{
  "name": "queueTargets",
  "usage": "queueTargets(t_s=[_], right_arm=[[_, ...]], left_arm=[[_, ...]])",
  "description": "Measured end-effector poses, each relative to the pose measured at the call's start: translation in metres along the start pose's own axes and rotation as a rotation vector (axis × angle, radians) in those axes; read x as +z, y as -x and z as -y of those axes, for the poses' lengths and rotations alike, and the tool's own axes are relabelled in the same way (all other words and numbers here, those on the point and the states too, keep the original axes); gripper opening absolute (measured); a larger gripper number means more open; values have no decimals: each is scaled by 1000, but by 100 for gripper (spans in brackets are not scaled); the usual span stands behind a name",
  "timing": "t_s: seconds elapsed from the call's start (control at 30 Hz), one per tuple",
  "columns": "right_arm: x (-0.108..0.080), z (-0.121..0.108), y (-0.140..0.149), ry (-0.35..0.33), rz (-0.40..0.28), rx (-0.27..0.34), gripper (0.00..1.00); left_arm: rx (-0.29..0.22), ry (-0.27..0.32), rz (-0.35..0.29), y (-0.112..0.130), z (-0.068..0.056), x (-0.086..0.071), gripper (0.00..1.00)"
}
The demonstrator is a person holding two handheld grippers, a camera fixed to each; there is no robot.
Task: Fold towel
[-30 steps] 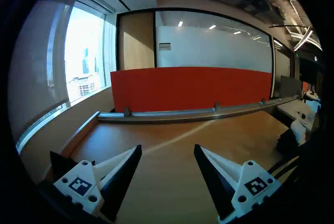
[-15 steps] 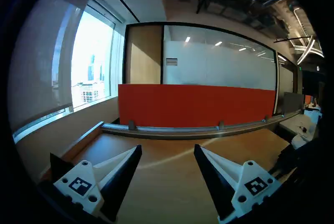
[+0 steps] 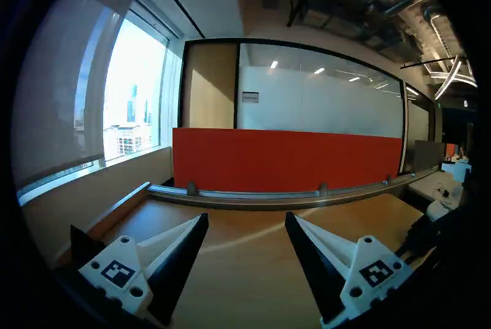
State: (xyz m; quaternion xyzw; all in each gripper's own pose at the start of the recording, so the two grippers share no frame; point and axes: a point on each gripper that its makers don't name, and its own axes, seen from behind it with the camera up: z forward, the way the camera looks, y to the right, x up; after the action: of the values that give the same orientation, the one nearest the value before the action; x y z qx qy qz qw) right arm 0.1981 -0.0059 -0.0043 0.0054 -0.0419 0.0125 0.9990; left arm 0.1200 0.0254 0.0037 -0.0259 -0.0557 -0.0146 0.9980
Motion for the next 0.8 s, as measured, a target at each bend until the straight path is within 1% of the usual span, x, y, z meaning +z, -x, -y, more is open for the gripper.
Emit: queueTargets(t_s=[0.1,0.4,0.67,0.8], right_arm=[[0,4,2,-5,-5,5,93],[-5,20,10,-19,-34,-35,95],[-5,38,25,-47,-16,-55,95],[-4,40,30,-43,-12,-56,95]], left_arm=[[10,-1,-6,5,3,-1,93],[51,-2,-27,27,10,1,93],[48,1,-63,49,10,4,93],[51,3,-78,63,12,4,92]])
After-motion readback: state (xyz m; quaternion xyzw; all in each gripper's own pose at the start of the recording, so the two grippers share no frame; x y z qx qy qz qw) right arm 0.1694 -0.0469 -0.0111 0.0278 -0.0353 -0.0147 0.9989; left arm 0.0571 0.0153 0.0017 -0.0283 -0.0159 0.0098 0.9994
